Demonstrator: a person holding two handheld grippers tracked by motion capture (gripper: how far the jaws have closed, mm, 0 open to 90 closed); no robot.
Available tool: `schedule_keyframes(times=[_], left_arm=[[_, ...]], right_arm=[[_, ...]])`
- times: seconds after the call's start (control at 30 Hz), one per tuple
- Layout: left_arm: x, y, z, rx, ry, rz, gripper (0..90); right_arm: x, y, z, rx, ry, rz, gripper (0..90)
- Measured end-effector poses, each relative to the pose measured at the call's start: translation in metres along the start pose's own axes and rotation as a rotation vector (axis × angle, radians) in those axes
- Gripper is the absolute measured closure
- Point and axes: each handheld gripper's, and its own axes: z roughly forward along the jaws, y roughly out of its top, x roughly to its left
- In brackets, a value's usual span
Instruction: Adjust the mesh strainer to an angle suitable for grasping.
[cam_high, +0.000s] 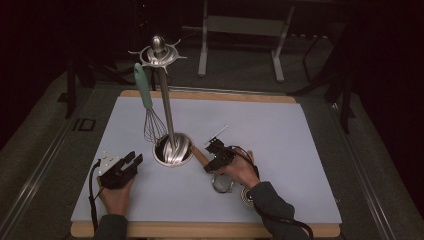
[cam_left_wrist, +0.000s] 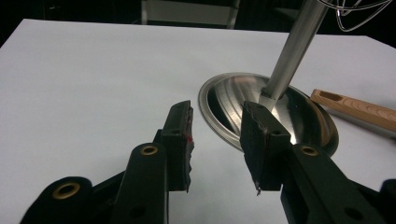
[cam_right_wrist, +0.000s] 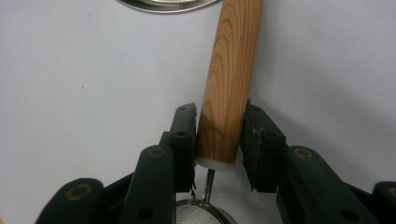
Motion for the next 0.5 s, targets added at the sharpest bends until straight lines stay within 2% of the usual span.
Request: schedule_keyframes(times=[0.17, 0.5], left_arm=[[0.0, 0.0, -0.0001, 0.0, 0.001, 0.0, 64.3], [-0.0002, 0.0, -0.0001, 0.0, 0.001, 0.001, 64.3]], right_arm=[[-0.0019, 0.0021, -0.0012, 0.0, 0.013, 0.025, 70.5], [-0.0042, -0.0004, -0.0097, -0.036, 0.015, 0.037, 70.9]])
